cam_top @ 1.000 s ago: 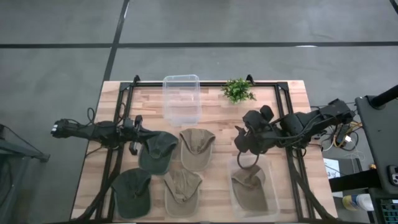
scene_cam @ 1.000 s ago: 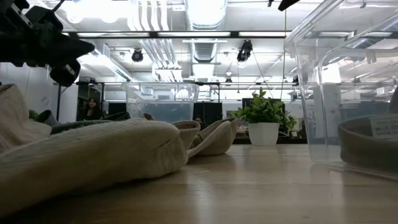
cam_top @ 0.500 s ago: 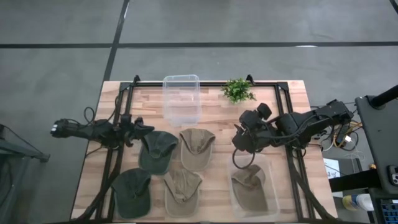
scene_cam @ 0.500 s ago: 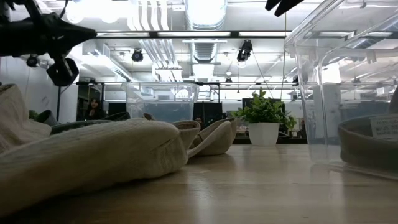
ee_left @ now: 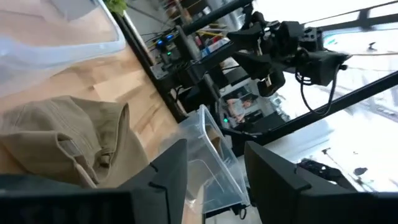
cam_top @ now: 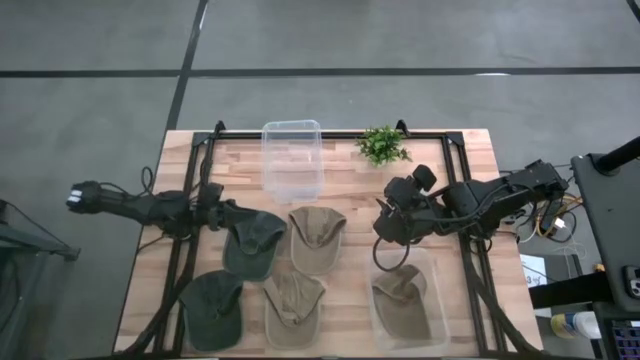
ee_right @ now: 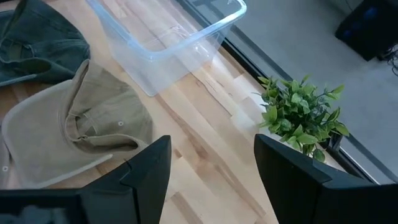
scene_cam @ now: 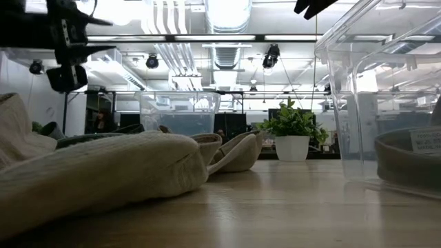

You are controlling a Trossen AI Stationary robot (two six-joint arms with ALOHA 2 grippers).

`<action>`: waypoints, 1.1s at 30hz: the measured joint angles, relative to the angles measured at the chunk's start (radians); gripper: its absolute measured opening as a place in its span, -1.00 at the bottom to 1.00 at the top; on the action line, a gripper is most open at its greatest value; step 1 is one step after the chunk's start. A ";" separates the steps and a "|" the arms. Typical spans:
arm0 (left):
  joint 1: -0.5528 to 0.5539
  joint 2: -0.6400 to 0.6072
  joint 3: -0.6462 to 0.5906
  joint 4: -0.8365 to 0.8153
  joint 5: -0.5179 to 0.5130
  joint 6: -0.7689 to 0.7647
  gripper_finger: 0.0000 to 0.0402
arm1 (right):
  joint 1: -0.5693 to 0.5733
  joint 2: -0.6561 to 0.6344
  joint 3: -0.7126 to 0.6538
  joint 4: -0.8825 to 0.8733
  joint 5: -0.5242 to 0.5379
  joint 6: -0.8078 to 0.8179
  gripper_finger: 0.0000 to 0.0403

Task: Pick & Place hat
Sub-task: Put the top brown cap into the top transparent bin

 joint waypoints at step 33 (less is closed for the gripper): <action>-0.040 1.010 0.567 -0.408 0.092 -0.113 -0.25 | 0.001 0.000 0.002 0.000 -0.003 0.001 0.11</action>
